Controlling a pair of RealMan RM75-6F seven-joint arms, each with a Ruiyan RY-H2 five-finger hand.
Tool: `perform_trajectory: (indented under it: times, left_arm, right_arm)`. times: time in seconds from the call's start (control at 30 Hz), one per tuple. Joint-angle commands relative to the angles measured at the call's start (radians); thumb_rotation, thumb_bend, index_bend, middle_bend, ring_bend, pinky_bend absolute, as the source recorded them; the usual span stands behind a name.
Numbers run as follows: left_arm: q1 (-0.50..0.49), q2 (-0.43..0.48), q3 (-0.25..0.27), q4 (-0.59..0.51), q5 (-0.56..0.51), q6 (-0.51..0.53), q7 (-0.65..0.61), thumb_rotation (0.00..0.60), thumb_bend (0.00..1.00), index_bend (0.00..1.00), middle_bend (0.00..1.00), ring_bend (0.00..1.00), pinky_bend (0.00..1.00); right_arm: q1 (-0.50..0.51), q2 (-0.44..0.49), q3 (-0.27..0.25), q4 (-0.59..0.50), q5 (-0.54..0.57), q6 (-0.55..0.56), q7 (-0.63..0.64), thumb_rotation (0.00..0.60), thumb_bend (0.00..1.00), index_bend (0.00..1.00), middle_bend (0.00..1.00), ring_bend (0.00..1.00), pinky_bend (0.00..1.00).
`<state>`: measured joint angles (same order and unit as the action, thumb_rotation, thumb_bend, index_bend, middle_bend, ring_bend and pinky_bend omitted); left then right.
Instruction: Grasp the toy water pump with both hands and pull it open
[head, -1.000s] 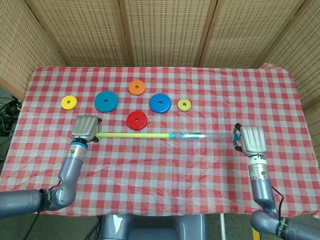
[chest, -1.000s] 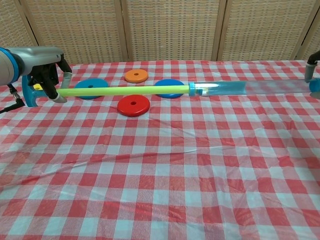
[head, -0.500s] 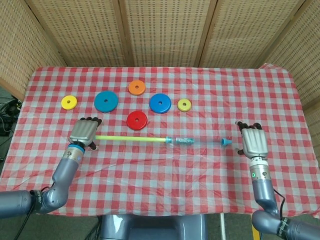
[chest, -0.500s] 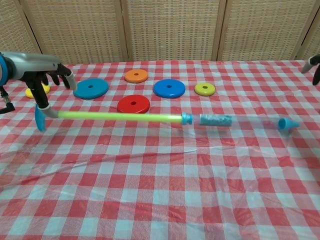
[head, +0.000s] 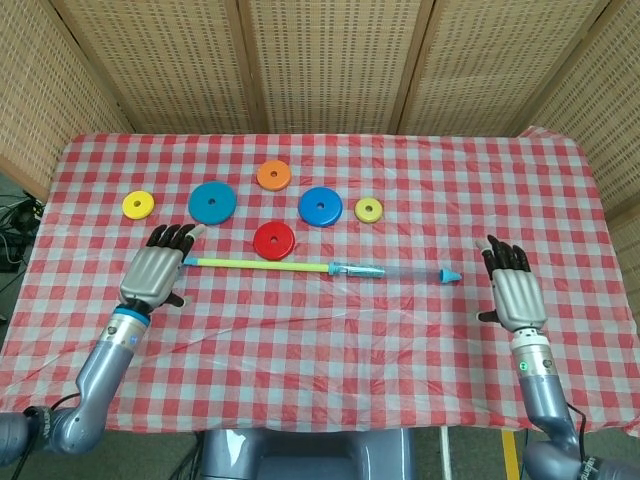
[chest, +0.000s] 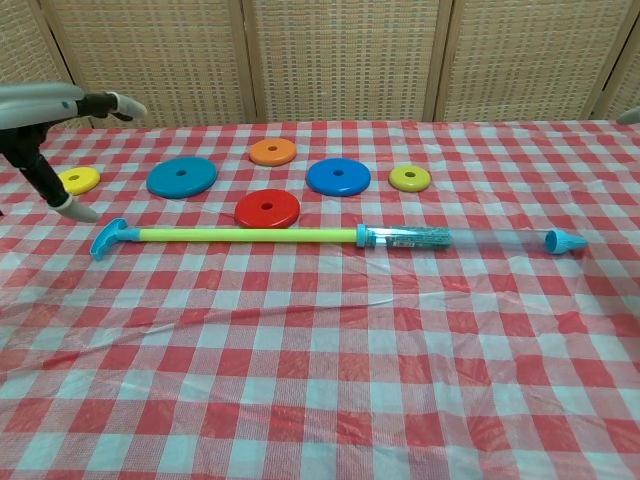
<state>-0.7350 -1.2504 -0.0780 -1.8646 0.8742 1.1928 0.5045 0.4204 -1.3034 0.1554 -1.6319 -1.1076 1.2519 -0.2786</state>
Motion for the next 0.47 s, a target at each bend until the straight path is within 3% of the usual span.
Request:
perform_trajectory:
  times: [0.03,0.17,0.3,0.47]
  left_arm:
    - [0.208,0.039,0.133,0.026,0.368,0.213,-0.196,0.600,0.06,0.00,0.00,0.00,0.00]
    - [0.308,0.021,0.173,0.090,0.471,0.335,-0.245,0.600,0.05,0.00,0.00,0.00,0.00]
    - [0.384,0.026,0.204,0.145,0.533,0.390,-0.334,0.600,0.05,0.00,0.00,0.00,0.00]
    - [0.466,0.038,0.222,0.189,0.576,0.458,-0.330,0.600,0.05,0.00,0.00,0.00,0.00]
  right_arm:
    - [-0.078,0.035,-0.068,0.076,-0.160,0.075,0.127,0.600,0.15,0.00,0.00,0.00,0.00]
    - [-0.131,0.039,-0.108,0.147,-0.259,0.152,0.213,0.600,0.14,0.00,0.00,0.00,0.00]
    - [-0.178,0.042,-0.132,0.196,-0.326,0.218,0.295,0.600,0.14,0.00,0.00,0.00,0.00]
    - [-0.226,0.045,-0.149,0.224,-0.393,0.301,0.324,0.600,0.14,0.00,0.00,0.00,0.00]
